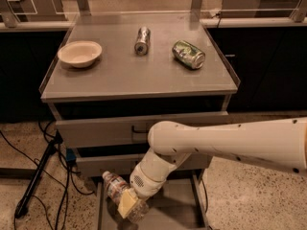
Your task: Place water bottle into bottom drawer
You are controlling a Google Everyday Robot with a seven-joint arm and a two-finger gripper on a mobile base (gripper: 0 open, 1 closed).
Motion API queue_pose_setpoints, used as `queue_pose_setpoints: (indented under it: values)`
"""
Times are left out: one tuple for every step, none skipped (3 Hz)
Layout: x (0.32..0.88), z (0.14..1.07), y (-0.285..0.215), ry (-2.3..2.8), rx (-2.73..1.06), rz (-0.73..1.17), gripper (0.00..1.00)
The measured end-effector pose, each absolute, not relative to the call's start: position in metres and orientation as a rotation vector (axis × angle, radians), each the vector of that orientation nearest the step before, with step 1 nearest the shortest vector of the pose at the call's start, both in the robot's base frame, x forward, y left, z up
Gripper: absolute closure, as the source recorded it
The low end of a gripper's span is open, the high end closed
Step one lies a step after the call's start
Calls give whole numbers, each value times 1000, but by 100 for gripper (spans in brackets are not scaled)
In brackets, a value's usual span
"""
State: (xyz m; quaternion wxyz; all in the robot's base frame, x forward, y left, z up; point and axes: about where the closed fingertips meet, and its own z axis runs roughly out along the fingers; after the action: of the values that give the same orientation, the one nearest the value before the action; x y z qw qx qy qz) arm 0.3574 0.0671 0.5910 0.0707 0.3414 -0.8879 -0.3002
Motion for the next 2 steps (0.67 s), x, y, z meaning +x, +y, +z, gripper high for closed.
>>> queue_pose_setpoints:
  values:
    - [356,586,68,-2661,1019,-908,100]
    - [353,579,69,-2649,1003,-942,100]
